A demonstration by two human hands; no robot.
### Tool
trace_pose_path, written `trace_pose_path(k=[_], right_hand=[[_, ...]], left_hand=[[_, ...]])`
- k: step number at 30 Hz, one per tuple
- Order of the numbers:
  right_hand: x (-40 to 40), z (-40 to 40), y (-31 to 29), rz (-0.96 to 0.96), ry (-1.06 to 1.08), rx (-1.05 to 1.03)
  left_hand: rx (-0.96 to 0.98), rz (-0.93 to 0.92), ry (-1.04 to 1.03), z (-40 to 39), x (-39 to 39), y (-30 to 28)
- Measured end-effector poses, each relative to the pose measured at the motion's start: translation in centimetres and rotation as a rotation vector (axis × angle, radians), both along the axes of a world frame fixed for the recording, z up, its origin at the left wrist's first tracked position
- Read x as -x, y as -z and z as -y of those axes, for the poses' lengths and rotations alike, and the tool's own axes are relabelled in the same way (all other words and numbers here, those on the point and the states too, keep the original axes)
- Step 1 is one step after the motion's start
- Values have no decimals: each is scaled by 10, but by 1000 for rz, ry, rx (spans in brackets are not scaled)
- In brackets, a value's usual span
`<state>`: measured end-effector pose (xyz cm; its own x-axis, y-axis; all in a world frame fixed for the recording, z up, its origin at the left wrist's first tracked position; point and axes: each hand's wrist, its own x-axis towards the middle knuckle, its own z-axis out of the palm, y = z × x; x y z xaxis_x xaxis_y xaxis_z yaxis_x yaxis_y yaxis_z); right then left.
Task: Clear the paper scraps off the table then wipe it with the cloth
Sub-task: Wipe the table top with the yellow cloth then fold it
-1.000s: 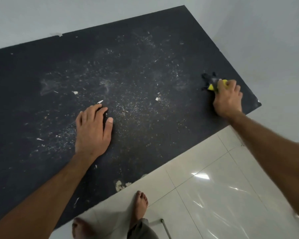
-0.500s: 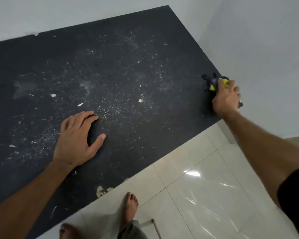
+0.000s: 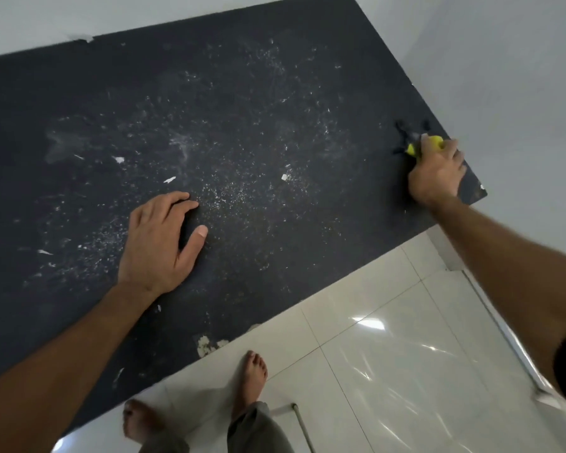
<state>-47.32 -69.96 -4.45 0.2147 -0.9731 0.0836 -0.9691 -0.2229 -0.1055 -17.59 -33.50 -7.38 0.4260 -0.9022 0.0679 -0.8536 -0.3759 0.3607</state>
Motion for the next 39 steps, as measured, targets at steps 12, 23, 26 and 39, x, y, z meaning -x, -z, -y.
trace_pose_path(k=[12,23,26,39], right_hand=[[-125,-160,19,30,-750,39],[-171,-278,12,20,-1070,-164],[-179,-218,21,75,-997,-54],[-235,-280,12,-7,-1213,-158]], left_hand=[[78,-46,-153,-21,-35,-3],[-18,81,-197,-37,-86,-1],[-17,69,-214,-37,-88,3],[220,-146,-356,-41,-99,-2]])
